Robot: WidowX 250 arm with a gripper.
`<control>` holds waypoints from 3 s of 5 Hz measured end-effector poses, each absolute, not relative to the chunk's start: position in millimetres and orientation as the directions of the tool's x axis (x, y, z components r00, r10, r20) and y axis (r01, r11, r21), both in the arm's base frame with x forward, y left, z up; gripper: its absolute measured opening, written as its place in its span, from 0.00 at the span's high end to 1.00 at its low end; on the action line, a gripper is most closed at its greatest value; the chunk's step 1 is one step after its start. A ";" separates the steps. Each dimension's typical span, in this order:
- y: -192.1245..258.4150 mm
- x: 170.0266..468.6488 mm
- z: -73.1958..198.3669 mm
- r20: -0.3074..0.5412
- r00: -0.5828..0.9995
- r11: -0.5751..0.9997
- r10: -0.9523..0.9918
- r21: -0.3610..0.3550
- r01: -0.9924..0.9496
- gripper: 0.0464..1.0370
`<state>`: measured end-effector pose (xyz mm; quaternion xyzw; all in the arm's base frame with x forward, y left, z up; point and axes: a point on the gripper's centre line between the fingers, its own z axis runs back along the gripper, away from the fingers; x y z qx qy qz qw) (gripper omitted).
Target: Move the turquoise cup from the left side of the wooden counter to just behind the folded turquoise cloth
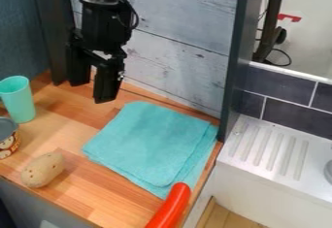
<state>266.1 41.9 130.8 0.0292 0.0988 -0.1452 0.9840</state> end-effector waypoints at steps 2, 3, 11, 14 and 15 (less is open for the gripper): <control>78.7 268.2 132.1 -0.179 0.956 0.971 -0.231 0.022 0.238 0.04; 117.1 271.3 144.2 -0.119 0.979 0.983 -0.163 0.060 0.171 0.04; 217.7 291.6 66.4 -0.201 0.977 0.987 -0.071 0.127 0.098 0.04; 213.2 287.5 44.1 -0.271 0.962 0.996 -0.041 0.066 0.062 0.36; 212.3 287.7 44.0 -0.268 0.963 0.997 -0.020 0.066 0.039 0.65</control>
